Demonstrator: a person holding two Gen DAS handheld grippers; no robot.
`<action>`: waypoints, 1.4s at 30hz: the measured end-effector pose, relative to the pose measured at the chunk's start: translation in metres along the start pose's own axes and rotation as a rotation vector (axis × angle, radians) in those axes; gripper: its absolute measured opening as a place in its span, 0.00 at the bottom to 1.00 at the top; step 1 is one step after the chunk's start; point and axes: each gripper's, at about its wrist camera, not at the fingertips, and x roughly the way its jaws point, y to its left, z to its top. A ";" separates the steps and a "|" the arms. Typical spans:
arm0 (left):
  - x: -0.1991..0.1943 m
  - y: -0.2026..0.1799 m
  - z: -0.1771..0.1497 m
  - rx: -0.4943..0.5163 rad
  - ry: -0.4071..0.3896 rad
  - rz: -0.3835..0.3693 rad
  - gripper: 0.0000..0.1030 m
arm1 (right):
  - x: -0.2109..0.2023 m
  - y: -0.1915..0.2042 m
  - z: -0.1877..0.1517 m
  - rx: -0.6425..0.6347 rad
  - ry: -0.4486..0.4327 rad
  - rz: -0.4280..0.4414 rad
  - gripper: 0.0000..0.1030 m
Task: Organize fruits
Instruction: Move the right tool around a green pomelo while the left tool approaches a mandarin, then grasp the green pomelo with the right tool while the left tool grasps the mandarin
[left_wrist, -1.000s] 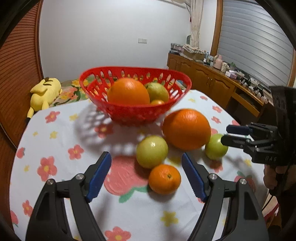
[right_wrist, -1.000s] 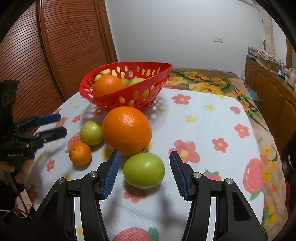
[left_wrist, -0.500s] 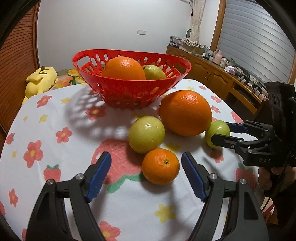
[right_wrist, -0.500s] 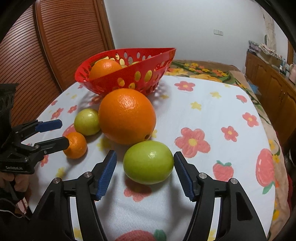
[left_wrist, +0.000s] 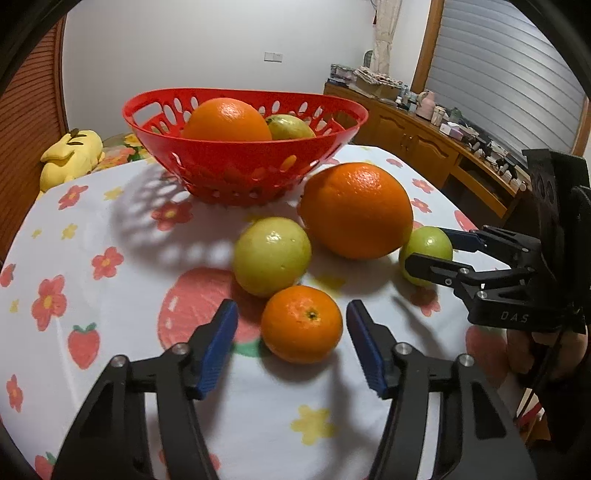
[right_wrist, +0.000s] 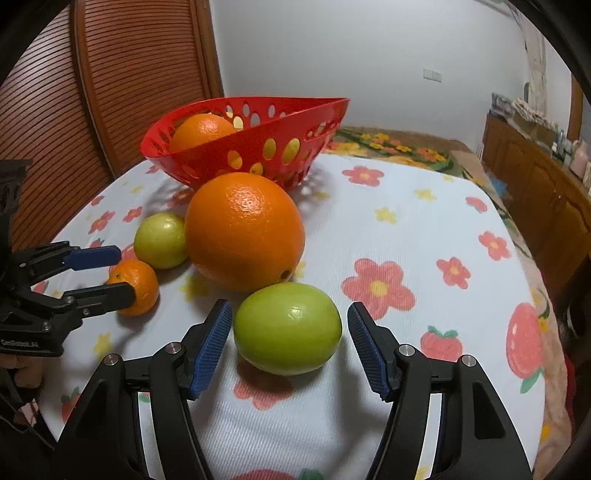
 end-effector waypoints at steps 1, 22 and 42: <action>0.001 -0.001 0.000 0.002 0.004 0.000 0.54 | 0.000 0.000 0.000 0.000 0.002 -0.002 0.65; -0.005 0.003 -0.004 -0.011 -0.006 -0.011 0.43 | 0.000 -0.002 -0.001 0.006 0.004 -0.001 0.65; -0.037 0.025 0.003 -0.059 -0.081 0.013 0.42 | 0.009 0.001 -0.004 -0.024 0.062 -0.007 0.63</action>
